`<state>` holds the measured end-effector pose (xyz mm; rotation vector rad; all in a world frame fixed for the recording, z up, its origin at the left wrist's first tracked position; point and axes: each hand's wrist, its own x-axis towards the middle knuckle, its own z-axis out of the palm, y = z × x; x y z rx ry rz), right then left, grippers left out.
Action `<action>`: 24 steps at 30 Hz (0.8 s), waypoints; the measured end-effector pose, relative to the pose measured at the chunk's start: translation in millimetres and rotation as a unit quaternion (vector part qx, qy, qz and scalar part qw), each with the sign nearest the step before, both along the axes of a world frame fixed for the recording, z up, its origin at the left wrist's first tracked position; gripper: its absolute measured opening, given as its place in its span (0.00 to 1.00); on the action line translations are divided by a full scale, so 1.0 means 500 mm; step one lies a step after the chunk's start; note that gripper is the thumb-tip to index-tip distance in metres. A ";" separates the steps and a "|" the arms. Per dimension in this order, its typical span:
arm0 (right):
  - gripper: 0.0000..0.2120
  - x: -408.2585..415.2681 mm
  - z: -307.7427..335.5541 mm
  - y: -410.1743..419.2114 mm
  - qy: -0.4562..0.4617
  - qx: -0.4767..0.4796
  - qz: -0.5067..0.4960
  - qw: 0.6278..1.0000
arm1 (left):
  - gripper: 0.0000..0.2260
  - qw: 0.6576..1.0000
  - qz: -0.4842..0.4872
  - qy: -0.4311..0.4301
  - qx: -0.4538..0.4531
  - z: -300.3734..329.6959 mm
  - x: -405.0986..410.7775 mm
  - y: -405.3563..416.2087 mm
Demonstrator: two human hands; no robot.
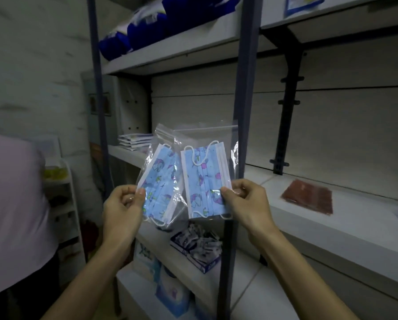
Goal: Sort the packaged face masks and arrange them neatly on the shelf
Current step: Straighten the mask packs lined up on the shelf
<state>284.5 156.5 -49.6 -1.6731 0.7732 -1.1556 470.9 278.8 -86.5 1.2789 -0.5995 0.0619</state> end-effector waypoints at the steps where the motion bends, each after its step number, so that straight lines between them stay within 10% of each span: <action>1: 0.07 0.032 -0.002 -0.011 0.003 -0.008 -0.001 1.000 | 0.07 1.000 0.004 0.002 0.000 0.002 0.025 -0.011; 24: 0.16 0.581 0.061 -0.118 -0.002 -0.080 -0.260 0.962 | 0.07 0.997 -0.072 0.023 -0.010 0.038 0.699 -0.080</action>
